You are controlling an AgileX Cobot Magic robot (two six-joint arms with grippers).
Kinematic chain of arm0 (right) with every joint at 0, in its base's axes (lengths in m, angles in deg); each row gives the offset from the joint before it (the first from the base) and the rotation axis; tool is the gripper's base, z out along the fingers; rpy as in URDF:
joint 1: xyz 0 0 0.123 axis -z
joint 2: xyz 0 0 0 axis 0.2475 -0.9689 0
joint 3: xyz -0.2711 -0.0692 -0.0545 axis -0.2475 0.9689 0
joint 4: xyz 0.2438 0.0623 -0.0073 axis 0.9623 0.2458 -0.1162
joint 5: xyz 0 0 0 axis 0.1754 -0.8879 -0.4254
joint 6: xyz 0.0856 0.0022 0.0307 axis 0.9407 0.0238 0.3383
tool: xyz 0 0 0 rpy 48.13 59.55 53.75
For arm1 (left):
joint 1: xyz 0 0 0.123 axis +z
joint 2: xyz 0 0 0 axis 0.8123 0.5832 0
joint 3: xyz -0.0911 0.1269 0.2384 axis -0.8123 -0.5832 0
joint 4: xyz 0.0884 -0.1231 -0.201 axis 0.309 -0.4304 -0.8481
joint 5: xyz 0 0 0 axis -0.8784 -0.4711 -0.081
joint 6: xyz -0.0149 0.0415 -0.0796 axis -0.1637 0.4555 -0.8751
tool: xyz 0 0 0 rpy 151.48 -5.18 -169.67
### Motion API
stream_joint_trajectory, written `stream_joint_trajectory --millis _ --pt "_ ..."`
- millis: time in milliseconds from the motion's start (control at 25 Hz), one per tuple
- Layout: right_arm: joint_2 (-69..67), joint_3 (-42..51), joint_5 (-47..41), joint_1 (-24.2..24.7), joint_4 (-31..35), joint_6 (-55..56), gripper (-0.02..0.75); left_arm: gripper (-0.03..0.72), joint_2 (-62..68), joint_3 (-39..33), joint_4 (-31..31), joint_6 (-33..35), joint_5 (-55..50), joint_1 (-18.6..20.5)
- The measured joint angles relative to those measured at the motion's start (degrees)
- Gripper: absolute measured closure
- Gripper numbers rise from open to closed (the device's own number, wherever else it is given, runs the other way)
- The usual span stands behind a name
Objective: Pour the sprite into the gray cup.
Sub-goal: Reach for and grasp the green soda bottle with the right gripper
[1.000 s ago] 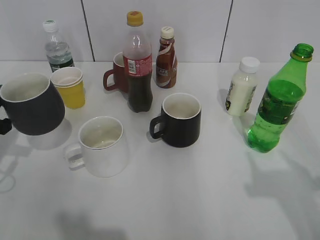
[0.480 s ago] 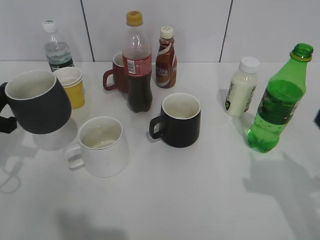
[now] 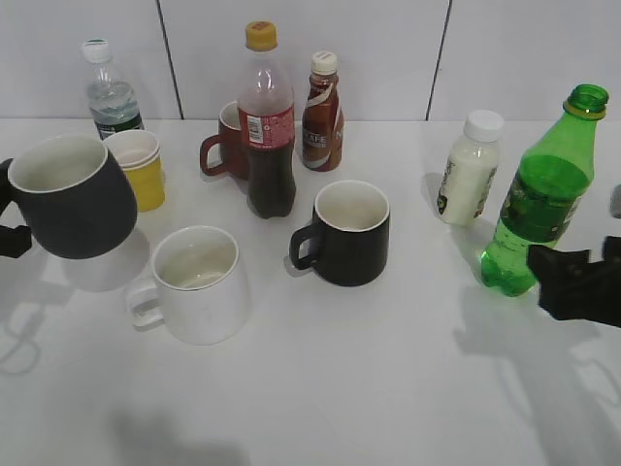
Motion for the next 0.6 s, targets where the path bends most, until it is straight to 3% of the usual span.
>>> stream_joint_trajectory --millis 120,520,600 --pt "-5.96 -1.76 4.53 -0.04 -4.04 4.43 0.118 0.638 0.0 0.0 -0.06 0.0 0.06 0.0" --pt "-20.95 -7.83 16.39 -0.11 -4.81 11.88 0.113 0.638 0.0 0.0 0.24 0.0 0.12 -0.38" --pt "-23.46 -8.9 17.66 -0.11 -4.88 12.48 0.164 0.638 0.0 0.0 0.28 0.0 0.12 -0.38"
